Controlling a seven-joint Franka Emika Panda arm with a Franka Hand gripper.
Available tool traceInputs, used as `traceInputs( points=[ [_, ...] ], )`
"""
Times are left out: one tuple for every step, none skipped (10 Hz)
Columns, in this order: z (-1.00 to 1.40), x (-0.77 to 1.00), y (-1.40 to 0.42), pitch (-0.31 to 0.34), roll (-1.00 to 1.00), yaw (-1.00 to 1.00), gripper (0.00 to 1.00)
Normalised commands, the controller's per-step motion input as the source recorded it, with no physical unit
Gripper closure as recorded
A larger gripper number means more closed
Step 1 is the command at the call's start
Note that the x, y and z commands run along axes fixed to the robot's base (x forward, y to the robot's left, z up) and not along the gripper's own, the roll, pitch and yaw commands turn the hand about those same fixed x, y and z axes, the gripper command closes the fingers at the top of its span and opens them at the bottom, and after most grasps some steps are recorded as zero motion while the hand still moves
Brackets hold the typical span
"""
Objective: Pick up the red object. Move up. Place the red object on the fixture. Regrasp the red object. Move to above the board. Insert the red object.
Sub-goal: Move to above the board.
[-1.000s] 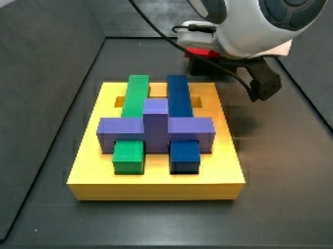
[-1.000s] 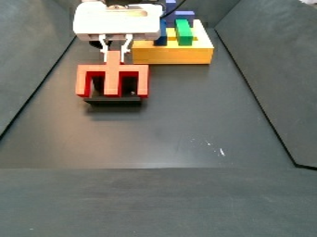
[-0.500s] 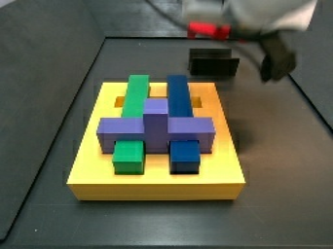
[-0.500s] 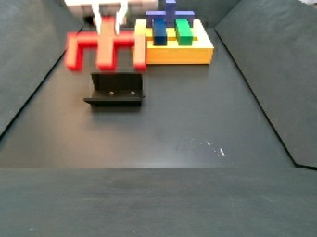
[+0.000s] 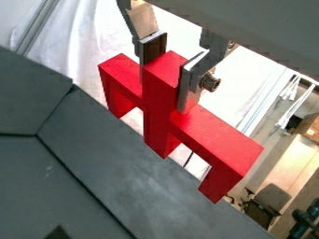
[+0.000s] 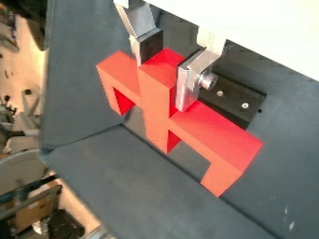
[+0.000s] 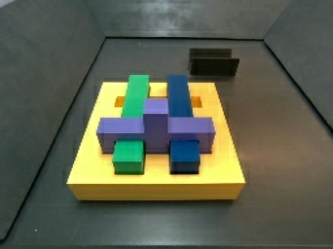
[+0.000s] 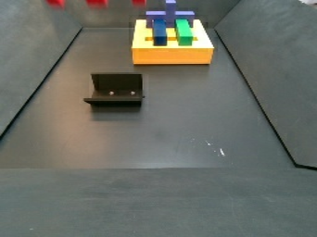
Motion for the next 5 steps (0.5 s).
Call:
traceInputs(
  points=[
    [0.32,0.00,0.00,0.035,0.00,-0.01,1.00],
    [0.32,-1.05,-1.40,0.112,-1.00,0.06,1.00],
    [0.34,-1.08,-1.40,0.100,-1.00,0.06,1.00],
    [0.34,-1.17,-1.40,0.086,-1.00,0.07,1.00],
    [0.32,-1.19,-1.40,0.084,-1.00,0.08,1.00]
  ],
)
